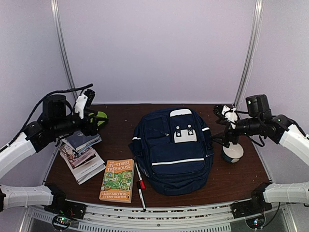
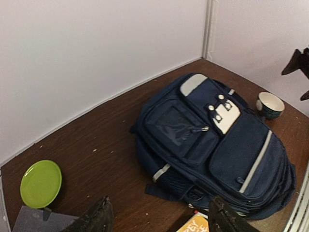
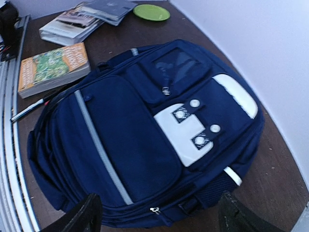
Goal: Pack the student bag
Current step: Pick up the largest pocket of the bag from the student bag.
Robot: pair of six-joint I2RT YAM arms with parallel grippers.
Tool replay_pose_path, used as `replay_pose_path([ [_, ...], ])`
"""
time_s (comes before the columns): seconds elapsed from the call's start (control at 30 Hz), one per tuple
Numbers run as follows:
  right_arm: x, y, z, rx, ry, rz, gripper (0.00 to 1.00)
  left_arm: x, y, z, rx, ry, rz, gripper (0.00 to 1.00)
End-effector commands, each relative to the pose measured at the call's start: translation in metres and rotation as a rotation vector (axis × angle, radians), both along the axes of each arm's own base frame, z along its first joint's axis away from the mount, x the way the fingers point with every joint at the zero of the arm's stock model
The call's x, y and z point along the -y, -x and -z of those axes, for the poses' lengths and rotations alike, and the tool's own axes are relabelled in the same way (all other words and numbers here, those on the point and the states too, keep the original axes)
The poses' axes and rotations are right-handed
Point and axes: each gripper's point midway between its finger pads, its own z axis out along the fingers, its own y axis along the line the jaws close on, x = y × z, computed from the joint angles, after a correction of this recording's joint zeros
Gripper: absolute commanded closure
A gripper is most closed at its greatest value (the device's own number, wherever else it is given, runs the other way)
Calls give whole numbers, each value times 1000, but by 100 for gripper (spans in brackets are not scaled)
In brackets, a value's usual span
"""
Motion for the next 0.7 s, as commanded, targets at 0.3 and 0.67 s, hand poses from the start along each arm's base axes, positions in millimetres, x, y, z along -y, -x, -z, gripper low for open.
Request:
replay_pose_path([
  [0.3,-66,66,102,25,459,-381,33,125,53,76,-135,-141,284,48],
  [0.67,-92,124,151,-18,573,-620,58,175,69,123,-196,-37,383,52],
])
